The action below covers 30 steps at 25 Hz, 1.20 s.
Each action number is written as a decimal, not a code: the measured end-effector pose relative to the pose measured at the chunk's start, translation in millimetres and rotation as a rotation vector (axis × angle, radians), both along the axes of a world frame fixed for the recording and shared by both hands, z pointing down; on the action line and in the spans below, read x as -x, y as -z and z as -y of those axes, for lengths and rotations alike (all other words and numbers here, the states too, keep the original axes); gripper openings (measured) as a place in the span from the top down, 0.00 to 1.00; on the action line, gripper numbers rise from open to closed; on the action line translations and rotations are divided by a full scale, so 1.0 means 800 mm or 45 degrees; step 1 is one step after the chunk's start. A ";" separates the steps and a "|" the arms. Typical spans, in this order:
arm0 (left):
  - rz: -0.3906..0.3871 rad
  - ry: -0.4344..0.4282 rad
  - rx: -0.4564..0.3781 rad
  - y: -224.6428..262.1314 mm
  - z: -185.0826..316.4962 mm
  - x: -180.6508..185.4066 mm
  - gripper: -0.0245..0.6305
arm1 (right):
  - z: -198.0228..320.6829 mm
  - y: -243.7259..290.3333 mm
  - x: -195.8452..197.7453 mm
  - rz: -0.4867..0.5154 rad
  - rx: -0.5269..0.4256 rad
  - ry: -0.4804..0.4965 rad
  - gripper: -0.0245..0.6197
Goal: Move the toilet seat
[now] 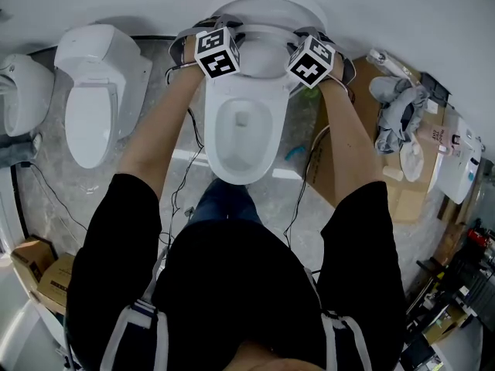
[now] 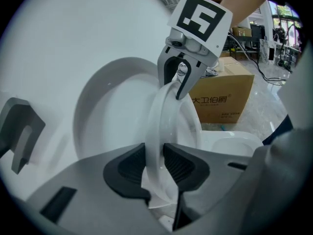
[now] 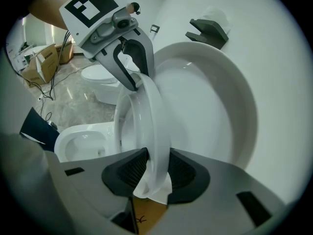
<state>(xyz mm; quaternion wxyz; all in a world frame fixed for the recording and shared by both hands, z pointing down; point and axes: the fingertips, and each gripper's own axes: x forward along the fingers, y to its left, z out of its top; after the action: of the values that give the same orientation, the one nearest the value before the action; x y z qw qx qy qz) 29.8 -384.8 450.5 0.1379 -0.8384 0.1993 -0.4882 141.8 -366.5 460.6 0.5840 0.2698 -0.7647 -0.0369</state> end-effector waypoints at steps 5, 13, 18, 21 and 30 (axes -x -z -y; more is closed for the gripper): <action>0.007 0.008 0.002 0.001 0.002 -0.003 0.80 | 0.003 0.000 -0.004 -0.006 -0.017 -0.023 0.75; -0.065 0.074 -0.104 0.012 -0.004 0.001 0.69 | -0.001 0.017 -0.009 -0.008 -0.271 -0.098 0.68; -0.186 0.100 -0.209 0.038 -0.019 0.004 0.62 | -0.014 0.048 -0.002 0.050 -0.446 -0.126 0.67; -0.320 0.157 -0.249 0.061 -0.035 0.007 0.62 | -0.026 0.075 0.004 0.144 -0.549 -0.172 0.68; -0.645 0.284 -0.404 0.145 -0.100 0.015 0.95 | -0.077 0.153 0.014 0.449 -0.726 -0.390 0.91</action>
<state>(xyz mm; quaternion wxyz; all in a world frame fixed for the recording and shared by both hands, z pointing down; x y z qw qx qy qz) 17.9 -304.6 334.9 0.1584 -0.8743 0.3916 -0.2389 130.5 -304.8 338.1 0.3432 0.5353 -0.7633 -0.1137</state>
